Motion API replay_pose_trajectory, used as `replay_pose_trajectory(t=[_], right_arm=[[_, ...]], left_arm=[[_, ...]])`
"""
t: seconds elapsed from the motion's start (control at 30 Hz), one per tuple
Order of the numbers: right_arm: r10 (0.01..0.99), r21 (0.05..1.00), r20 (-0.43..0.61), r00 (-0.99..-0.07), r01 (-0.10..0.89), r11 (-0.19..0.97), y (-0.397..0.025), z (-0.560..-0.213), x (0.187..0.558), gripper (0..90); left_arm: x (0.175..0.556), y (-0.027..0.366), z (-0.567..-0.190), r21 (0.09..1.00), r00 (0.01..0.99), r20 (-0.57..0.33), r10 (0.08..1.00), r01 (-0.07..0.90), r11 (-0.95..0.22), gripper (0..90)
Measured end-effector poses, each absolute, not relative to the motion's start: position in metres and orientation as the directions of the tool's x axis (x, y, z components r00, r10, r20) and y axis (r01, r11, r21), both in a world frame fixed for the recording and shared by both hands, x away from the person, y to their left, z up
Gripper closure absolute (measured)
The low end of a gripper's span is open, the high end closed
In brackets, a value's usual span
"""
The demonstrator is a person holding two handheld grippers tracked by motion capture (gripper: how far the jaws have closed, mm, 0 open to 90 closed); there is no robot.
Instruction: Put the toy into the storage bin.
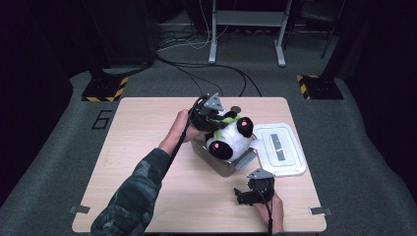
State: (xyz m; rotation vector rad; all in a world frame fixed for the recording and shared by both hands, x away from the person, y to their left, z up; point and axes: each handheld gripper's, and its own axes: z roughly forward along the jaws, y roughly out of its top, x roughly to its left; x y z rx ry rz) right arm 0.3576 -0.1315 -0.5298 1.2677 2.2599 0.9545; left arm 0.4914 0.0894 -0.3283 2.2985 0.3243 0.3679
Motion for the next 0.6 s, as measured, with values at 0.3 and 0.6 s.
replay_pose_trajectory(t=[0.3,0.6], right_arm=[[0.849,0.715,0.005,-0.529,0.595,0.367,-0.132,-0.53,0.357,0.0],[0.848,0.716,-0.008,-0.53,0.589,0.375,-0.132,-0.53,0.358,0.0]], left_arm=[[0.496,0.088,-0.336,0.741,0.927,0.119,0.357,0.156,-0.653,71.9],[0.497,0.099,-0.329,0.775,0.875,0.101,0.473,0.229,-0.588,31.9]])
